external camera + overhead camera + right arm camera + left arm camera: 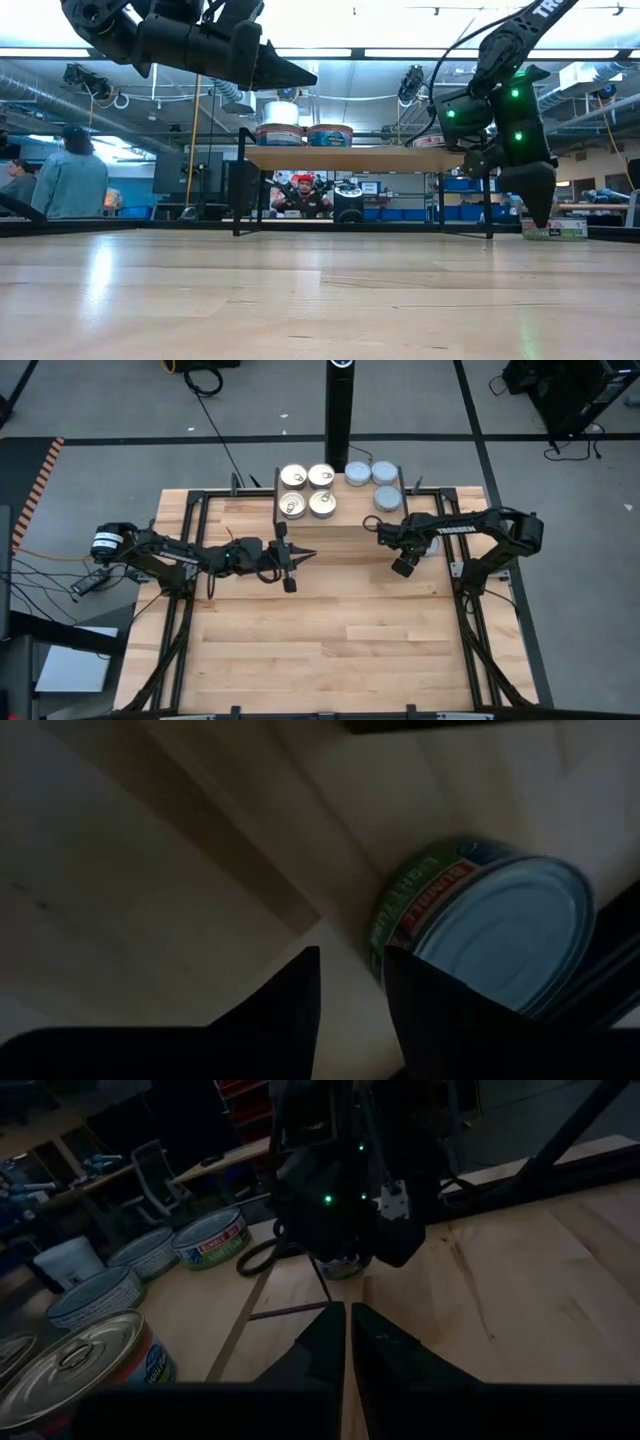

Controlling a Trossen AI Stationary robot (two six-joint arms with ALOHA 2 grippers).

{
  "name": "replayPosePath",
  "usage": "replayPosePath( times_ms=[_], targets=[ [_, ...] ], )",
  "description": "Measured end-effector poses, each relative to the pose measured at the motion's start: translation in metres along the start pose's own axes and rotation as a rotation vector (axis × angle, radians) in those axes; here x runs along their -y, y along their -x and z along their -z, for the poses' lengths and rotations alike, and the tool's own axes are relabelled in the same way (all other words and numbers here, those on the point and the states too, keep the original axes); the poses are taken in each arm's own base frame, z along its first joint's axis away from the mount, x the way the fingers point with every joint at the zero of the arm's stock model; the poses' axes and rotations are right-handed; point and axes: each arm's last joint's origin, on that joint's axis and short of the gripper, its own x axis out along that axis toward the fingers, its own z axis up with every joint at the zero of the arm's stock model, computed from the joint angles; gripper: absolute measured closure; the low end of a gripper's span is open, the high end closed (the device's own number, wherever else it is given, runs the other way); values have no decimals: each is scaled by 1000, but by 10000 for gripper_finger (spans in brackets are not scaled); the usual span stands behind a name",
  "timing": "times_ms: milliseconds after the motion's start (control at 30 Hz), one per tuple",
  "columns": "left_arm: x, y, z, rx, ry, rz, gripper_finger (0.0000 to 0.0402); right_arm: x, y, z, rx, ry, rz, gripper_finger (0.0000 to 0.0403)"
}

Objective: Stack canned seafood by type on shelf
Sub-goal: Put the green tuna can on the shelf aligned with the other green tuna can

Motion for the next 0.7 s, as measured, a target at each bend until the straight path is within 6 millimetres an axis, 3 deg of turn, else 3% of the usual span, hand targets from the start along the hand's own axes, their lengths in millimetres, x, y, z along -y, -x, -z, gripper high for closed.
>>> replayPosePath(
  times_ms=[333, 700],
  targets=[
    [0, 0, 0, 2, 0, -1, 376, -4, 10, 7, 43, 2, -35, 278],
    [0, 0, 0, -1, 3, 0, 376, -21, 38, 43, 66, -88, -66, 281]
  ],
)
